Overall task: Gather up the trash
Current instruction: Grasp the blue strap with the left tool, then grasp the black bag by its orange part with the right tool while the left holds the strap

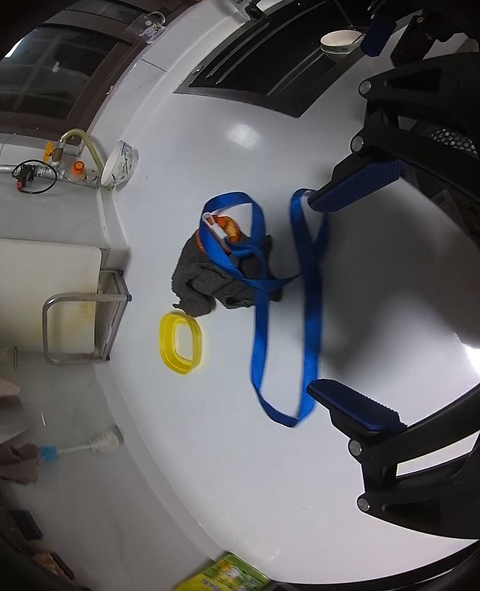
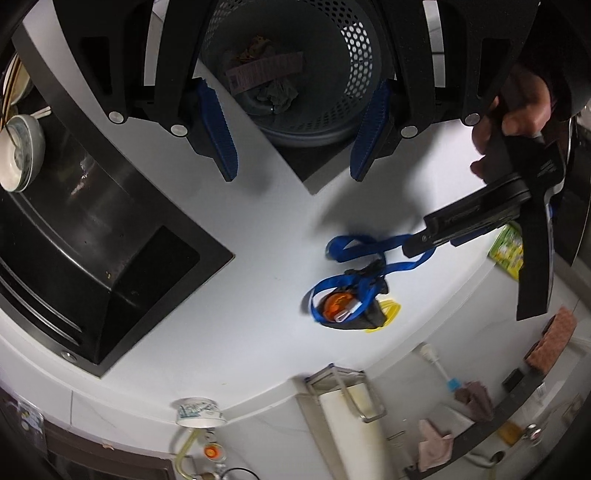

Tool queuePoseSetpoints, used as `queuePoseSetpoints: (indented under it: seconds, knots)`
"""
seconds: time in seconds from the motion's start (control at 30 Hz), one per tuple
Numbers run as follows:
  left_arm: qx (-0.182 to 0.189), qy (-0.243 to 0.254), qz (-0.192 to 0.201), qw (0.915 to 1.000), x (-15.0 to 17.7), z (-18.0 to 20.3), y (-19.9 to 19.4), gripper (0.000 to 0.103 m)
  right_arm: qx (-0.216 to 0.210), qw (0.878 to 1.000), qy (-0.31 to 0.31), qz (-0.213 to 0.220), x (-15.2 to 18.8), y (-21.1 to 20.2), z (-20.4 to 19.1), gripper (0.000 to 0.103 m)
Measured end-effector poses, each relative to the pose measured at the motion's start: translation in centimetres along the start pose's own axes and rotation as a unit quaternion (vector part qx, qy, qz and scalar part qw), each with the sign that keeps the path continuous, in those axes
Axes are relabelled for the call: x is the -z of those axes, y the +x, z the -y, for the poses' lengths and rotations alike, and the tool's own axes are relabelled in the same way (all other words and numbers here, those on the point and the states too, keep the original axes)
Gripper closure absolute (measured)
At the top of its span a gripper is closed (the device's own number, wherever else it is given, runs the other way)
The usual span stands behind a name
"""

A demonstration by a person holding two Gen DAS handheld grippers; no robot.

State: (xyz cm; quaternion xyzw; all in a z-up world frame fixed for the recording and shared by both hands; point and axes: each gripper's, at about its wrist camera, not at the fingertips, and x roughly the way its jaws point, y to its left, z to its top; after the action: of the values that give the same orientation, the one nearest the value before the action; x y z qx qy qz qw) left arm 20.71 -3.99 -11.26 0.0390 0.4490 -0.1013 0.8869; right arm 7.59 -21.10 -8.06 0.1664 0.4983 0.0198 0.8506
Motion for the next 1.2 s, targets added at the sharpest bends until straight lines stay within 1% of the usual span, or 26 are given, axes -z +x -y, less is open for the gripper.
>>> queuePoseSetpoints:
  seconds: [0.17, 0.47, 0.53, 0.63, 0.7, 0.77, 0.8, 0.83, 0.9, 0.97, 1.07, 1.17, 1.2]
  knots:
    - [0.006, 0.024, 0.013, 0.9996, -1.7, -0.7, 1.7, 0.013, 0.006, 1.000, 0.023, -0.009, -0.2, 1.2, 0.8, 0.042]
    - [0.017, 0.058, -0.003, 0.9982, -2.5, -1.8, 5.2, 0.013, 0.011, 0.999, 0.039, -0.021, -0.1, 2.5, 1.0, 0.042]
    - [0.014, 0.061, -0.008, 0.9980, -2.6, -1.9, 5.9, 0.013, 0.013, 0.999, 0.041, -0.022, -0.1, 2.7, 1.0, 0.042]
    - [0.021, 0.060, -0.014, 0.9979, -2.8, -2.0, 6.6, 0.013, 0.013, 0.999, 0.046, -0.023, -0.1, 2.9, 1.0, 0.042]
    - [0.023, 0.064, -0.015, 0.9976, -2.8, -2.0, 7.0, 0.017, 0.013, 0.998, 0.049, -0.024, 0.0, 3.1, 1.0, 0.042]
    - [0.025, 0.066, -0.024, 0.9972, -2.7, -2.1, 7.4, 0.032, 0.014, 0.998, 0.050, -0.025, 0.0, 3.2, 0.9, 0.042]
    - [0.026, 0.067, -0.028, 0.9970, -2.6, -2.0, 7.5, 0.036, 0.013, 0.998, 0.050, -0.025, 0.0, 3.2, 0.8, 0.042]
    - [0.028, 0.068, -0.034, 0.9967, -2.4, -2.0, 7.7, 0.045, 0.013, 0.998, 0.051, -0.025, 0.0, 3.3, 0.8, 0.042]
    - [0.035, 0.067, -0.034, 0.9965, -2.2, -2.0, 7.4, 0.055, 0.013, 0.998, 0.051, -0.025, -0.1, 3.3, 0.8, 0.042]
    - [0.040, 0.071, -0.038, 0.9960, -1.9, -1.9, 7.1, 0.076, 0.012, 0.998, 0.050, -0.025, -0.1, 3.4, 0.7, 0.042]
    - [0.057, 0.058, -0.048, 0.9955, -1.5, -2.1, 6.5, 0.090, 0.010, 0.998, 0.049, -0.023, -0.3, 3.4, 0.5, 0.042]
    - [0.066, 0.047, -0.051, 0.9954, -1.1, -2.3, 5.7, 0.096, 0.009, 0.999, 0.046, -0.021, -0.5, 3.4, 0.2, 0.042]
    - [0.070, 0.042, -0.050, 0.9954, -1.0, -2.5, 5.3, 0.097, 0.009, 0.999, 0.046, -0.020, -0.6, 3.3, 0.1, 0.042]
